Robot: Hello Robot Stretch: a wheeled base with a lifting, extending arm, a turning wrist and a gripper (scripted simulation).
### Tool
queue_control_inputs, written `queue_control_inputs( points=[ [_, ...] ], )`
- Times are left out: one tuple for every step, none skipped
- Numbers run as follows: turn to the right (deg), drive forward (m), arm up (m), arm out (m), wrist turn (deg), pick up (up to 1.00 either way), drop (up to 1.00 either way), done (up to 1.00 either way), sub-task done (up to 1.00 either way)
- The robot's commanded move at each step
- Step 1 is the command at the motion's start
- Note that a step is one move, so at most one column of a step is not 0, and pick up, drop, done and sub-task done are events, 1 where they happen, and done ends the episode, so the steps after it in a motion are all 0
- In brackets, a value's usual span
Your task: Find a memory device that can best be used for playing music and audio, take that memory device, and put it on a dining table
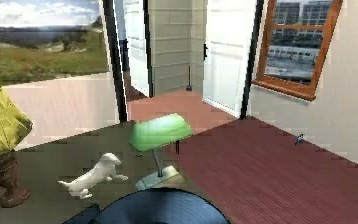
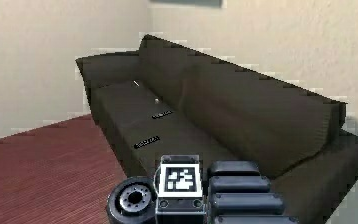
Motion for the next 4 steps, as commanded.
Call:
queue_control_inputs(
  points=[
    [-45.0,0.0,0.0,0.0,0.0,0.0,0.0,0.0,0.0],
    [-45.0,0.0,0.0,0.0,0.0,0.0,0.0,0.0,0.0],
    [-27.0,0.0,0.0,0.0,0.0,0.0,0.0,0.0,0.0],
    [0.0,0.0,0.0,0.42,0.0,0.0,0.0,0.0,0.0]
  ],
)
